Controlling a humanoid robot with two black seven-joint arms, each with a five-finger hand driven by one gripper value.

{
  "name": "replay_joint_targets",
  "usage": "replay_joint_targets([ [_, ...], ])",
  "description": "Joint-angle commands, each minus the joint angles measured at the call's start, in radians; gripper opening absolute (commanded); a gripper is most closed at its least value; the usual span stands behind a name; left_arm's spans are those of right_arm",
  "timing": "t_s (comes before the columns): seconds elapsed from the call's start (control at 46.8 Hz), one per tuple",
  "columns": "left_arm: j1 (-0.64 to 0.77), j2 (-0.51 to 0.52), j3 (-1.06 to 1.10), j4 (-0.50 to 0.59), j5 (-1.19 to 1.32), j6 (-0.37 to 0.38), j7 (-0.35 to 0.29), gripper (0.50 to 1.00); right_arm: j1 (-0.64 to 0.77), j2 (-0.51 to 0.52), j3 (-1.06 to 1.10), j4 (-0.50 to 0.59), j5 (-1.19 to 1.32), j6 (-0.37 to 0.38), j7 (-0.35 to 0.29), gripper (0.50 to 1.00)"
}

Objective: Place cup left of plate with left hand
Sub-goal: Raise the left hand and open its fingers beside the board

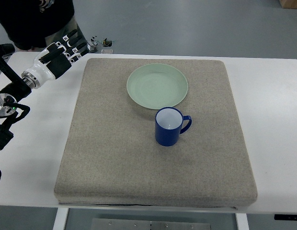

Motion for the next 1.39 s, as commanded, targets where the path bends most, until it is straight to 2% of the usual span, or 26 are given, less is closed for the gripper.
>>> replay_joint_targets([
  [0.0, 0.000, 0.000, 0.001, -0.002, 0.002, 0.000, -0.001, 0.996, 0.000, 0.000, 0.000, 0.000, 0.000, 0.000, 0.000, 0.934],
  [0.449, -0.004, 0.002, -0.008, 0.019, -0.002, 0.000, -0.003, 0.996, 0.000, 0.000, 0.000, 0.000, 0.000, 0.000, 0.000, 0.934],
  [0.641, -0.001, 0.017, 0.006, 0.021, 0.020, 0.000, -0.026, 0.996, 0.000, 0.000, 0.000, 0.000, 0.000, 0.000, 0.000, 0.934],
  [0.834, 0.006, 0.018, 0.008, -0.033, 0.040, 0.000, -0.037, 0.996, 0.000, 0.000, 0.000, 0.000, 0.000, 0.000, 0.000, 0.934],
  [0.983, 0.005, 0.060, 0.008, -0.060, 0.083, 0.000, -0.064, 0.996, 0.000, 0.000, 0.000, 0.000, 0.000, 0.000, 0.000, 0.934],
  [1.368, 0.034, 0.089, 0.008, -0.218, 0.368, 0.000, -0.156, 0.996, 0.000, 0.000, 0.000, 0.000, 0.000, 0.000, 0.000, 0.934],
])
